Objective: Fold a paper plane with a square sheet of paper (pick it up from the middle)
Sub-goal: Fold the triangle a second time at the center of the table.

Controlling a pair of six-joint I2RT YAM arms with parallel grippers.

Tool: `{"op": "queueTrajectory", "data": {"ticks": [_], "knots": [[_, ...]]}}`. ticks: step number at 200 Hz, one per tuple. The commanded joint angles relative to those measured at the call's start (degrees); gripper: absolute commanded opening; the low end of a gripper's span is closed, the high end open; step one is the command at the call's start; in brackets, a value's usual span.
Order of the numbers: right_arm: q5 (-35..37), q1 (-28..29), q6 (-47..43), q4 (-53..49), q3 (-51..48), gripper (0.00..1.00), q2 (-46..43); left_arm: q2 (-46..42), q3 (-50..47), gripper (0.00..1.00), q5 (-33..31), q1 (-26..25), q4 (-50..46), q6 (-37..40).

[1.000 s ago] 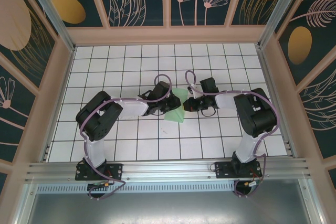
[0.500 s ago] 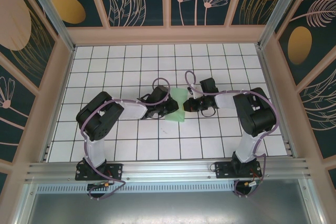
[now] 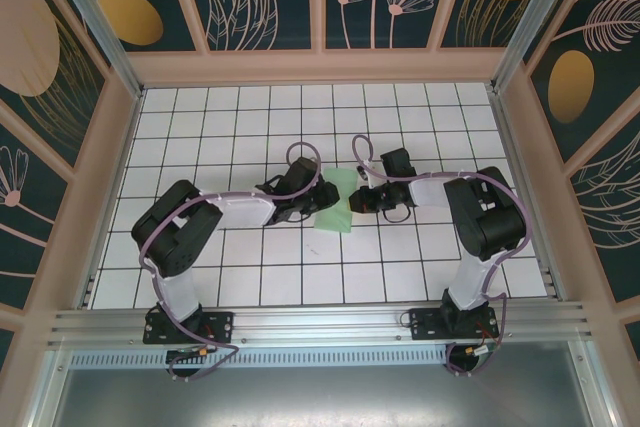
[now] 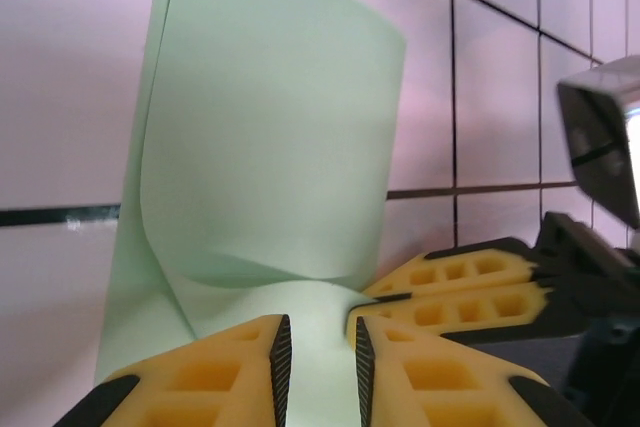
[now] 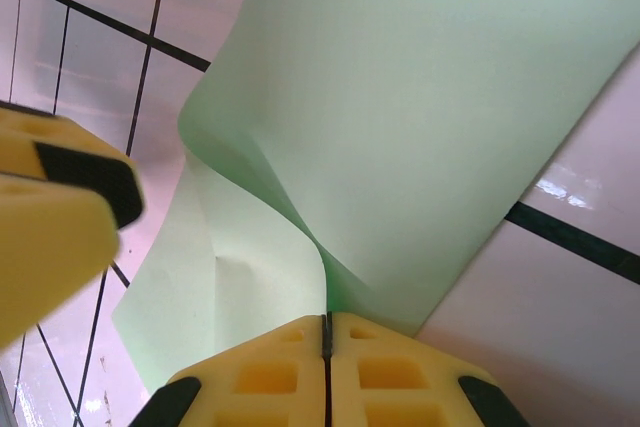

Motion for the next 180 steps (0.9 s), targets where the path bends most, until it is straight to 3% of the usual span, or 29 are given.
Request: {"op": "queueTrajectory", "data": {"ticks": [1, 124, 180], "knots": [[-0.22, -0.23, -1.29, -0.41, 1.03, 0.09, 1.16, 0.0, 1.12, 0.28, -2.33, 0.32, -2.58, 1.85], [-0.06, -0.23, -1.38, -0.53, 1.12, 0.09, 1.68, 6.67, 1.79, 0.26, -2.72, 0.72, 0.24, 2.52], [0.02, -0.22, -1.38, -0.71, 1.01, 0.09, 1.37, 3.62, 1.93, 0.28, -2.77, 0.92, -0.77, 3.35]]}}
